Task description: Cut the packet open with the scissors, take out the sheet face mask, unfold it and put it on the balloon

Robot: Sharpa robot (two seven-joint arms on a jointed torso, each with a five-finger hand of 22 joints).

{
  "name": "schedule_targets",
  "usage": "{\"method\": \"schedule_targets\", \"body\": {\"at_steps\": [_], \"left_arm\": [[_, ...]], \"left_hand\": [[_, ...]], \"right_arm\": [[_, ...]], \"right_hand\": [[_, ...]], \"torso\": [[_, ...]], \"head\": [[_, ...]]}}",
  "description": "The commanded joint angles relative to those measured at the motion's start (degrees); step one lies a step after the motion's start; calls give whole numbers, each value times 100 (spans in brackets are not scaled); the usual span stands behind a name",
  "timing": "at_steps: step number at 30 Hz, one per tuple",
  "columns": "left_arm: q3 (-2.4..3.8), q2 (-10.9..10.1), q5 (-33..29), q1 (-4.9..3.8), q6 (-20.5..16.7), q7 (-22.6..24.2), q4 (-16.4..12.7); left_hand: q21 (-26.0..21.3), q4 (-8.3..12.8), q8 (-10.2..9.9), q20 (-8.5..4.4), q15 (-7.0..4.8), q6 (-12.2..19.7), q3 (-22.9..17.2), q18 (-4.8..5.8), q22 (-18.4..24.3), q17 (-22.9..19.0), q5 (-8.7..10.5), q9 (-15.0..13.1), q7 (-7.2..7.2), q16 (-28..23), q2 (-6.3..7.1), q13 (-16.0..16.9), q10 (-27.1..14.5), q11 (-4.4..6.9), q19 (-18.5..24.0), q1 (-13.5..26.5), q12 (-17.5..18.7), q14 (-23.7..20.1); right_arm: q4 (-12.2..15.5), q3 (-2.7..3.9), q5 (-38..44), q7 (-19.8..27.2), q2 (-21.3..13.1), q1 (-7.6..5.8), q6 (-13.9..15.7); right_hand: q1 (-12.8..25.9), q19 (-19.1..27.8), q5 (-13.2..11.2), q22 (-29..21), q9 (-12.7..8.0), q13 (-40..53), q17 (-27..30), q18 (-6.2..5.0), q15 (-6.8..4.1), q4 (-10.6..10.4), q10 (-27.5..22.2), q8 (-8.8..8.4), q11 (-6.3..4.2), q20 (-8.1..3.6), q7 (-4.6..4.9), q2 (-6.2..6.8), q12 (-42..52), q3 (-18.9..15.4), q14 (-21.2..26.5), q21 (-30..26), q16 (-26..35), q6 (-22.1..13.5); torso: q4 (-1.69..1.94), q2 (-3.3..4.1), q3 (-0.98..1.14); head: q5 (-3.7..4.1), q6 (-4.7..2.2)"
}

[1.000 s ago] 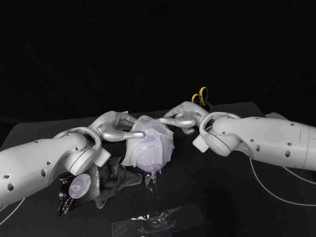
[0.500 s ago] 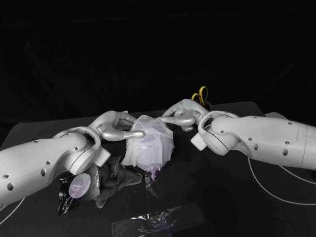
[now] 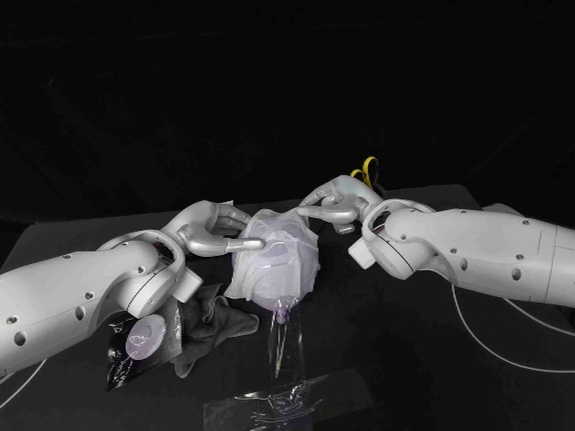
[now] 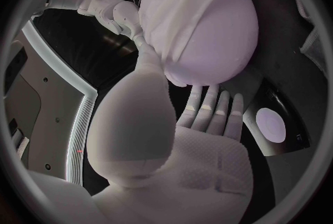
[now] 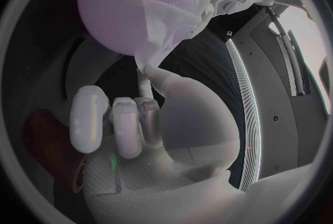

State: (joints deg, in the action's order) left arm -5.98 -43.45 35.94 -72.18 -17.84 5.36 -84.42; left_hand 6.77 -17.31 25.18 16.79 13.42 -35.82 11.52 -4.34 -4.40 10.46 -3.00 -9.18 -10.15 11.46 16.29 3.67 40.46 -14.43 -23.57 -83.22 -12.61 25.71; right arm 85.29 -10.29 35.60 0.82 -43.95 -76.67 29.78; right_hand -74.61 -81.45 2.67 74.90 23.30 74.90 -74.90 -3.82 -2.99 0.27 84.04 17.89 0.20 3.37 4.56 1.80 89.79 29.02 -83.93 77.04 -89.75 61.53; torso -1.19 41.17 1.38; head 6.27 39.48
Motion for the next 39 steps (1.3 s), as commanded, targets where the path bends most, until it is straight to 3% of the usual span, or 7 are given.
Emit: {"method": "schedule_targets", "body": {"at_steps": [1,8,29,32,34,37,39], "left_arm": [[-9,4,-10,5,71,-21,-19],[-11,-4,-13,5,56,-23,-20],[-16,9,-39,4,80,-44,-42],[-16,8,-39,4,80,-47,-43],[-16,7,-40,4,79,-49,-43],[-16,6,-40,4,77,-50,-41],[-16,6,-40,4,76,-51,-39]], "left_hand": [[-37,-2,27,-2,12,-25,-36,51,5,-4,-20,1,-638,-33,-20,1,35,-11,-26,-24,24,38],[-37,-2,27,-2,12,-25,-36,51,5,-4,-20,1,-638,-33,-20,1,35,-11,-26,-24,24,38],[-45,-2,32,-5,10,-37,-40,49,12,-4,-19,-1,-634,-33,-26,2,53,-7,-23,-34,31,71],[-45,-2,32,-5,10,-37,-40,49,12,-4,-19,-1,-634,-33,-26,2,53,-7,-23,-34,31,71],[-45,-2,32,-5,10,-37,-40,49,12,-4,-19,-1,-634,-33,-26,2,53,-7,-23,-34,31,71],[-45,-2,32,-5,10,-37,-40,49,12,-4,-19,-1,-634,-33,-26,2,53,-7,-23,-34,31,71],[-45,-2,32,-5,10,-37,-40,49,12,-4,-19,-1,-634,-33,-26,2,53,-7,-23,-34,31,71]], "right_arm": [[-58,3,162,-266,6,-3,-127],[-172,3,348,-515,47,-7,-289],[-779,3,461,-380,527,-48,-124],[-834,2,449,-388,569,-55,-198],[-864,2,445,-403,588,-58,-239],[-909,1,444,-464,616,-62,-349],[-925,1,451,-503,624,-64,-397]], "right_hand": [[73,10,13,714,480,1510,-1510,37,-49,99,596,263,-47,-42,-67,8,21,141,-607,-44,-25,10],[106,5,12,721,520,1510,-1510,38,-54,153,596,302,-52,-48,-72,26,21,206,-607,-40,-25,-5],[294,53,11,683,583,1510,-1510,21,-45,198,596,309,-32,-48,-44,97,21,290,-607,-127,-25,-184],[421,150,15,605,525,1510,-1510,-5,41,169,596,100,86,-3,106,147,21,202,-607,-279,-25,-540],[434,164,10,595,511,1510,-1510,-7,63,169,596,60,114,12,135,158,21,181,-607,-301,-25,-597],[544,345,-1,455,374,1510,-1510,-43,270,121,596,-292,334,145,403,257,21,38,-607,-571,-25,-1086],[587,453,10,372,293,1337,-1510,-69,354,116,451,-477,441,215,506,367,-254,-68,-607,-733,-25,-1335]], "torso": [[2,0,0],[-3,-1,-1],[5,8,0],[-1,7,-2],[-5,4,-2],[-4,-3,-3],[-1,-5,-1]], "head": [[-6,2],[-13,-4],[1,-2],[3,3],[4,6],[9,5],[15,3]]}}
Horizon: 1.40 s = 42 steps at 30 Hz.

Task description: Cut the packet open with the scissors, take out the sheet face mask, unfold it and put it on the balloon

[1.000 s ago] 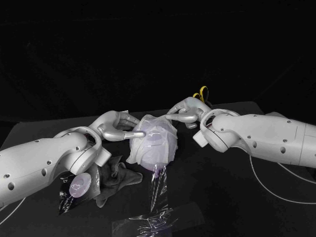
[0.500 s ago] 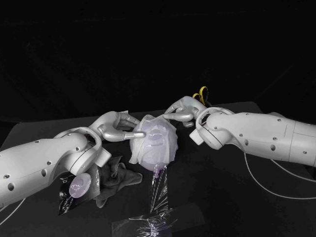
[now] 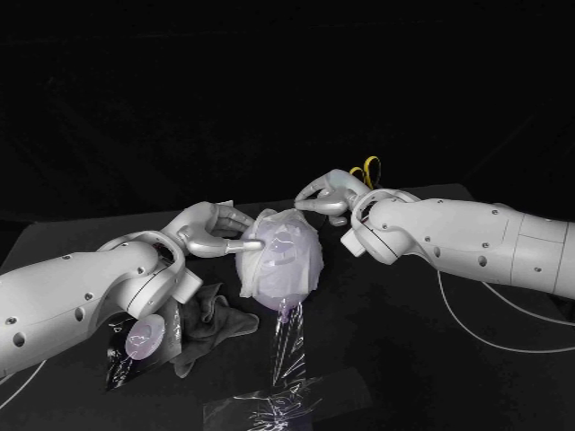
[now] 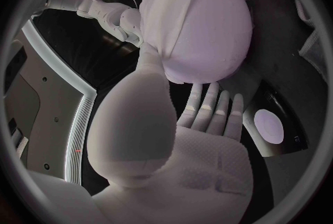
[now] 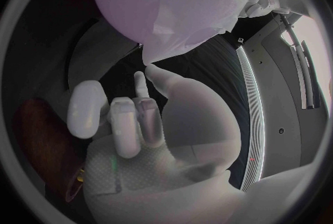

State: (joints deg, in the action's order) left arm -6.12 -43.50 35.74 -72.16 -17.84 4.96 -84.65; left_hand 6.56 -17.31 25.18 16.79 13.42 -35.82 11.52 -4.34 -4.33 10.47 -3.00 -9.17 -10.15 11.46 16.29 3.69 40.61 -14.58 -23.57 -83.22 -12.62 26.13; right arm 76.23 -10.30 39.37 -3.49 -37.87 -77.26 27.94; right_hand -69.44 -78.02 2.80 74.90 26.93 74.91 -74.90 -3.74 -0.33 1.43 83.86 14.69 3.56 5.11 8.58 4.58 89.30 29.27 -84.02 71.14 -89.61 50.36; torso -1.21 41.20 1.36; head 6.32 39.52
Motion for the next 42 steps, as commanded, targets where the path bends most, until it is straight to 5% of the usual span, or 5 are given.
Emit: {"method": "schedule_targets", "body": {"at_steps": [1,14,21,29,42], "left_arm": [[-3,12,-20,2,76,-11,-16],[-4,10,-52,3,70,-9,7],[12,-56,-348,4,86,55,-8],[55,-229,-700,-25,363,195,-34],[180,-357,-915,-181,795,174,217]], "left_hand": [[-24,-2,32,-5,10,-37,-41,49,5,-4,-19,-2,-634,-34,-26,1,39,8,-24,-34,32,30],[-28,-2,35,-6,9,-44,-44,47,9,-7,-18,-3,-632,-37,-30,1,50,10,-24,-41,36,42],[-42,0,56,-2,-4,-89,-110,43,27,-13,-14,-10,-622,-48,-105,4,117,23,-17,-58,47,117],[-57,3,144,5,-43,-278,-209,77,51,8,-6,-44,-538,-26,-213,5,247,67,-48,-65,57,338],[-101,5,168,7,-83,-408,-257,86,91,31,1,-50,-537,1,-284,8,488,116,-33,28,38,613]], "right_arm": [[-25,1,82,-92,17,-5,-230],[-8,-4,208,-284,-143,-6,-164],[461,-9,-213,795,-520,20,551],[1082,-32,-450,1895,-931,90,797],[1522,-54,173,2499,-1262,377,1035]], "right_hand": [[75,154,-9,338,-89,1256,-1510,-90,109,-4,399,-201,127,61,124,106,-333,-119,-598,-209,-39,-268],[-103,665,-4,-73,-200,256,-994,-290,184,-7,-435,-438,190,234,200,101,-1823,-340,-406,-1015,143,-440],[-146,1411,3,-666,-162,-600,-152,-513,146,-117,-1162,-295,138,221,135,-50,-3027,-290,-26,-2152,522,-103],[-295,2952,20,-1840,-159,-3348,3361,-655,288,-243,-2464,-232,167,350,207,103,-6294,125,2598,-4248,3572,176],[-194,3612,1,-3274,-278,-5526,4911,-628,797,-542,-2437,-515,581,896,432,543,-7989,97,3487,-5953,6349,59]], "torso": [[1,-9,2],[-7,-11,3],[-19,-16,3],[-10,-22,-2],[-12,-17,-8]], "head": [[15,0],[34,22],[-47,-17],[-205,-60],[-366,-106]]}}
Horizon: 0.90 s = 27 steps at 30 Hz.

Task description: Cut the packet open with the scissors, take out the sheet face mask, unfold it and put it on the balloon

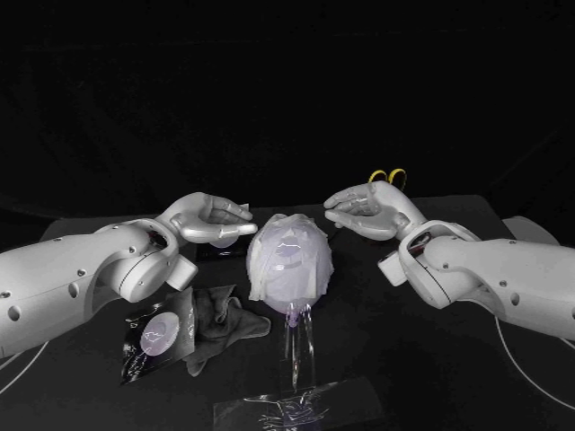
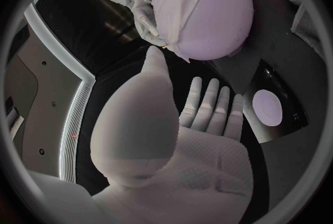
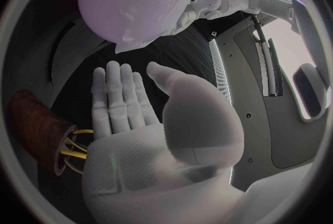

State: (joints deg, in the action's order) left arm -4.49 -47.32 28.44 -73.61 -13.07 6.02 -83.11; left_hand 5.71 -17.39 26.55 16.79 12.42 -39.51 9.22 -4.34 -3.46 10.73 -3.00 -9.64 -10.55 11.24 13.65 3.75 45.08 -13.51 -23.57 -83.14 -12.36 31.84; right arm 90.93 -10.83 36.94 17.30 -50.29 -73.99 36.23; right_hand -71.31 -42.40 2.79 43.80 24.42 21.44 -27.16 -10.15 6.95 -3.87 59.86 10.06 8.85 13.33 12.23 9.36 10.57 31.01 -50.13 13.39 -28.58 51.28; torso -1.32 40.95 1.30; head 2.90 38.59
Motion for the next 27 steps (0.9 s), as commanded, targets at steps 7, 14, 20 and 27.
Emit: {"method": "schedule_targets", "body": {"at_steps": [7,14,20,27], "left_arm": [[31,202,-147,-129,345,50,403],[35,595,232,-242,420,122,971],[41,1000,541,-327,582,135,1485],[45,1393,870,-411,960,-12,1953]], "left_hand": [[200,20,11,-11,-30,-116,-202,11,-93,146,7,11,-498,245,-167,-5,139,27,-816,93,50,714],[793,36,14,-91,-248,-317,-642,-412,-333,318,13,18,-351,719,-460,3,335,161,-2182,-22,56,1506],[1495,69,-45,-343,-594,-487,-819,-614,-648,854,12,50,-170,1823,-716,58,858,401,-3220,-67,-161,2606],[2989,81,-108,-888,-981,-733,-605,-589,-1542,2458,16,78,90,4353,-913,410,1604,719,-3988,45,-852,3150]], "right_arm": [[138,-4,910,469,-15,179,482],[257,-5,1416,408,4,291,957],[372,-5,1734,180,11,387,1219],[513,-4,2115,-136,59,559,1400]], "right_hand": [[-93,502,-2,-910,-194,-846,674,25,335,-59,-382,-327,273,314,261,100,-598,-509,500,-977,1105,-338],[-68,1239,3,-1550,-577,-1297,1198,227,566,-107,-1267,-657,485,342,401,177,-719,-916,1521,-1037,1815,-1292],[-666,3142,-7,-3165,-1334,-1903,2002,527,877,-795,-3422,-764,741,331,295,-182,-822,-3328,3294,-1157,2610,-3084],[-954,3396,33,-3426,-1561,-1945,2236,600,926,-1337,-4091,-807,791,354,157,256,-866,-4235,3818,-1187,2705,-3564]], "torso": [[6,15,3],[-1,19,3],[-5,20,9],[-5,23,22]], "head": [[-56,-44],[-55,-67],[-64,-68],[-67,-52]]}}
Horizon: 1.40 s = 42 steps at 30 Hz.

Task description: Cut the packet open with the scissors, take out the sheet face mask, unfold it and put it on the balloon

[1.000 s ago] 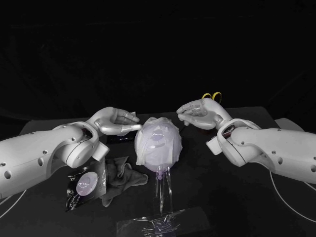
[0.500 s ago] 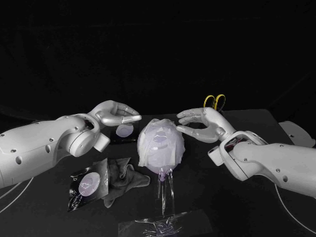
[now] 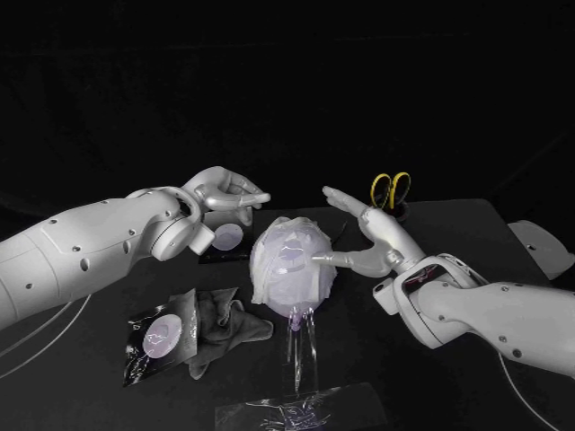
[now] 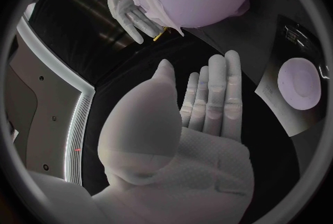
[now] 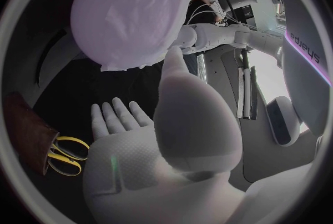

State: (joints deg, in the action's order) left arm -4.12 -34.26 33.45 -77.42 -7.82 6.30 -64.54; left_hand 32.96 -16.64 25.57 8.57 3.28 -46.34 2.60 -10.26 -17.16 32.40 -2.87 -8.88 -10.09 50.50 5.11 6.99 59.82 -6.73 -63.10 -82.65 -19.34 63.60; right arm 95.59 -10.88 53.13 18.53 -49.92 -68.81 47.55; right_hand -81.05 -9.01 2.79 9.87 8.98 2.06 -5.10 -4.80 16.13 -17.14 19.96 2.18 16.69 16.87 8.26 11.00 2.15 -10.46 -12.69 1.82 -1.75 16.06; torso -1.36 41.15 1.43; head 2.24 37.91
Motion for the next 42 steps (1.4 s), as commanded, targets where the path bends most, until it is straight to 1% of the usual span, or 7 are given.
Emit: {"method": "schedule_targets", "body": {"at_steps": [1,5,6,10,14,24,42], "left_arm": [[9,121,401,-39,484,-66,131],[10,237,506,-70,651,-167,235],[10,265,534,-76,695,-194,258],[13,339,607,-94,838,-268,312],[15,388,675,-107,973,-326,333],[17,450,886,-128,1196,-456,341],[18,451,1018,-138,1330,-482,315]], "left_hand": [[626,12,4,-131,-142,-109,124,-6,-409,1049,35,-4,97,1165,-107,239,256,108,-85,34,-405,288],[1204,2,-3,-207,-197,-148,242,11,-815,2200,1,-1,136,2103,-179,537,231,190,8,54,-832,702],[1724,28,59,-238,-258,-269,304,58,-1386,2831,-3,-32,204,2532,-219,784,411,269,-99,82,-1237,1037],[2856,-7,115,-309,-366,-409,528,163,-2580,3603,42,-89,319,3067,-359,1664,151,362,-92,93,-2453,1401],[3556,5,142,-342,-402,-554,699,265,-3422,4277,7,-125,350,3408,-498,2202,-7,447,-261,101,-3162,1797],[4046,3,127,-353,-421,-639,865,355,-4068,4659,8,-145,383,3576,-613,2495,-61,455,-487,15,-3519,2034],[4128,17,107,-355,-437,-674,879,358,-4145,4656,6,-150,398,3576,-641,2581,-132,480,-447,-222,-3585,2031]], "right_arm": [[62,1,533,-299,28,58,271],[143,1,663,-462,42,115,262],[171,1,708,-512,44,127,260],[282,1,829,-670,46,162,257],[382,1,956,-798,42,186,254],[401,1,1250,-1084,88,233,128],[334,1,1577,-1310,126,309,96]], "right_hand": [[44,79,34,-54,-24,-9,48,70,12,-11,-143,-17,11,0,557,157,-25,-159,122,-32,26,-56],[98,85,39,-60,-40,-12,81,73,18,-17,-215,-16,13,1,556,309,-28,-293,206,-29,32,-93],[125,87,42,-64,-35,-10,86,75,17,-18,-213,-11,12,2,573,333,-24,-325,218,-28,31,-84],[181,83,52,-65,-19,-4,84,74,12,-20,-180,4,8,1,630,387,-15,-375,207,-25,23,-50],[220,77,61,-65,0,2,78,69,-16,-20,-133,23,-24,0,777,397,-7,-383,179,-21,13,-5],[320,67,62,-65,54,5,75,42,-121,-20,-87,71,-132,-10,876,423,-5,-408,150,-16,6,123],[390,53,270,-70,289,-10,170,29,-16,-20,-226,264,-62,-1,885,417,-23,-396,385,-7,45,730]], "torso": [[0,2,6],[3,10,13],[3,7,10],[-10,11,10],[-7,8,2],[6,5,-3],[0,2,5]], "head": [[-2,21],[-7,31],[-9,36],[-10,36],[-11,47],[2,40],[4,64]]}}
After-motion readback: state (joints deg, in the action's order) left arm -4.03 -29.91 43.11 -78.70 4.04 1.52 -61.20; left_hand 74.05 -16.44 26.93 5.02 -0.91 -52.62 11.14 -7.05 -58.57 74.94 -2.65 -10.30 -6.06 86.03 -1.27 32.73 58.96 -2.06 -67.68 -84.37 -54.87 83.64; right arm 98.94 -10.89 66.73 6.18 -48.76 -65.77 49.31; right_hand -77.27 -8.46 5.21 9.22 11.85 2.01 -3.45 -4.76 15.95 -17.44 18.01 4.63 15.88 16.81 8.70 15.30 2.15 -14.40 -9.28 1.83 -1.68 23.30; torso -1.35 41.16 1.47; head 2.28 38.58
